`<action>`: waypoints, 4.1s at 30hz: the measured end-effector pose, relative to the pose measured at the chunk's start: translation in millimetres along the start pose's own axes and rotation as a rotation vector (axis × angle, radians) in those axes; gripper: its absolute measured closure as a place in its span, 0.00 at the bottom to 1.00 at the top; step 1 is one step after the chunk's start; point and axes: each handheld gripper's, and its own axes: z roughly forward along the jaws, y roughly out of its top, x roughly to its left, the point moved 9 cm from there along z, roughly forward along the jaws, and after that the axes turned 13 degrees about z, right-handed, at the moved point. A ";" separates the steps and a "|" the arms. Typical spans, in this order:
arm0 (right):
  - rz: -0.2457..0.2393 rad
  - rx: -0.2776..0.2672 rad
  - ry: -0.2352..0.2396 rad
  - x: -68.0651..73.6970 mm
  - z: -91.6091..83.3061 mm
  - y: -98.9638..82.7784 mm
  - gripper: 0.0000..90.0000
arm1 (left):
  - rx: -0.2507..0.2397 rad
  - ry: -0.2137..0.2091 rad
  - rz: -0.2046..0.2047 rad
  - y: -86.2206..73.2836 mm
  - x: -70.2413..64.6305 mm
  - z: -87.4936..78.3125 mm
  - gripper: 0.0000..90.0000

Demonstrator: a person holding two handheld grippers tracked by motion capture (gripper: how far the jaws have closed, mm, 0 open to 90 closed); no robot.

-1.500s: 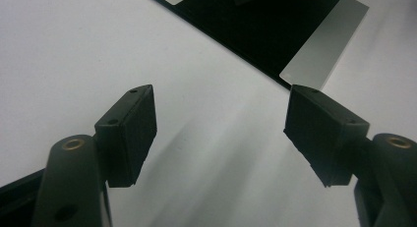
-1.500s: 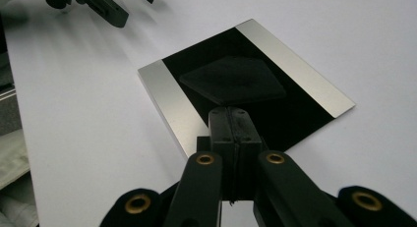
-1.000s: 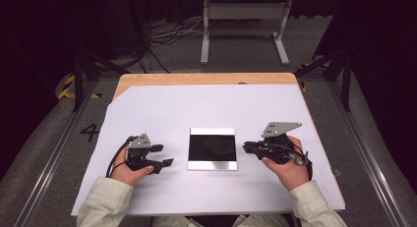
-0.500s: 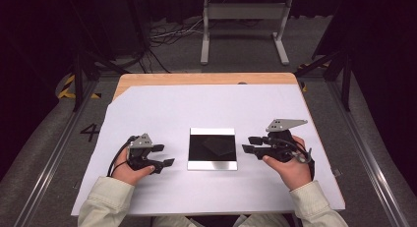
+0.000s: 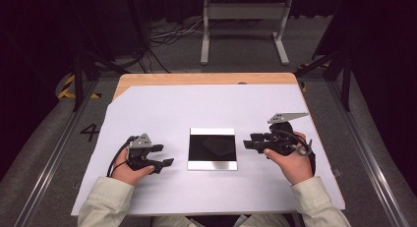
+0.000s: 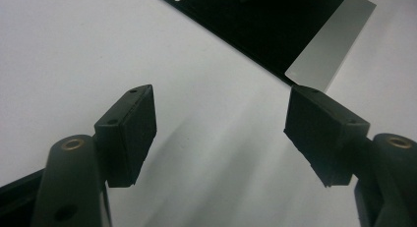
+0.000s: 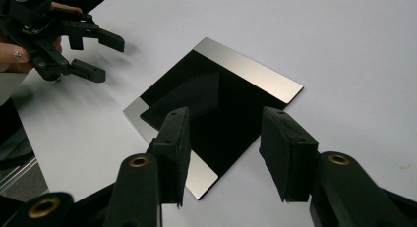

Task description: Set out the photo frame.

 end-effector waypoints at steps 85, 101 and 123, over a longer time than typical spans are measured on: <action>0.449 0.233 0.083 12.4 80.2 -3.8 0.52 | -0.002 0.004 0.009 -0.9 0.0 -1.1 0.31; 0.512 0.269 0.099 18.9 88.9 -3.7 0.58 | -0.002 0.002 0.011 -1.1 0.0 -0.9 0.31; 0.533 0.289 0.089 18.4 87.2 -3.4 0.68 | -0.004 0.000 0.002 -0.9 -0.6 -0.4 0.30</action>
